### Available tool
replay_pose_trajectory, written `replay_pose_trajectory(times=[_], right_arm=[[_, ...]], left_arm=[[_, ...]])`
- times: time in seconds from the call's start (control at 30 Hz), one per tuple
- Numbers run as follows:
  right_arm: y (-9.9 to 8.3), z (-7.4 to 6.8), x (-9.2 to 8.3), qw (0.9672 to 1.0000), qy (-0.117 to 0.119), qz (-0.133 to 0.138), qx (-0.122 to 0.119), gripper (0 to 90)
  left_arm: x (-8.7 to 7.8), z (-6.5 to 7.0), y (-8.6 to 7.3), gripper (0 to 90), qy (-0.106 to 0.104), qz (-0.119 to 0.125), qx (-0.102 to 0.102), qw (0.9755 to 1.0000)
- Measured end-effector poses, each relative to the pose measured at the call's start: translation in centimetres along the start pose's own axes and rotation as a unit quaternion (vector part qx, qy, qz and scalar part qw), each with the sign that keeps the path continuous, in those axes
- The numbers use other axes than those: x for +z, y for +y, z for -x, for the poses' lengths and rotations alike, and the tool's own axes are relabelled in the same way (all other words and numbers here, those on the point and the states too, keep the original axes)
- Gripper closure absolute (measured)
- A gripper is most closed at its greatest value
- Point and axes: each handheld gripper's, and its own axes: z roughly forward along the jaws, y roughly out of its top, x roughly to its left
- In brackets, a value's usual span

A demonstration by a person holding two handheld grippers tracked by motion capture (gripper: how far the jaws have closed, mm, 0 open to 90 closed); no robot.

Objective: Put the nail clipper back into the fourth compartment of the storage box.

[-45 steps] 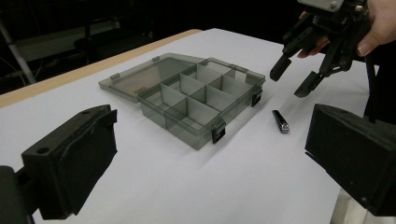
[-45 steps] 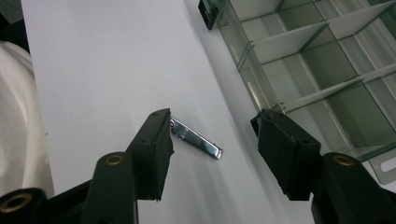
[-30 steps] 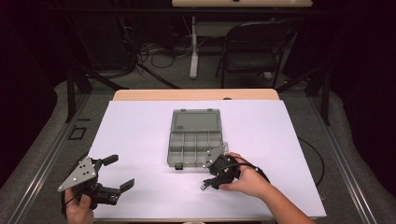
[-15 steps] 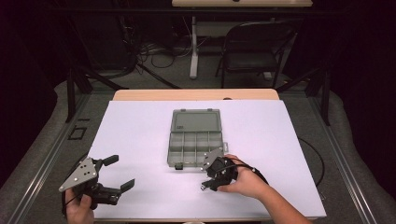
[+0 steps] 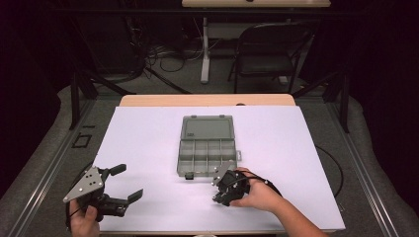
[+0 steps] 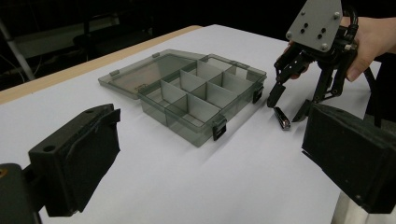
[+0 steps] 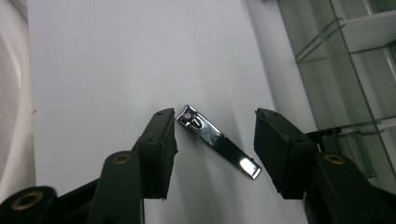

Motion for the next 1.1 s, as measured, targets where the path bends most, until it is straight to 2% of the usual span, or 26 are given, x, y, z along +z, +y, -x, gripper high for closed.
replay_pose_trajectory(times=[0.37,0.77,1.1], right_arm=[[-0.07,0.07,0.57,0.9998,0.006,-0.015,-0.01,53.9],[-0.32,0.44,0.6,0.9994,0.023,-0.022,-0.012,55.8],[-0.32,0.51,0.6,0.9991,0.033,-0.025,-0.009,62.8]], left_arm=[[0.0,-0.01,-0.02,4.0,0.001,0.0,0.0,1.0],[0.04,-0.05,-0.1,4.8,-0.001,0.0,-0.002,1.0],[0.08,-0.1,-0.12,5.8,-0.001,0.001,-0.004,1.0]])
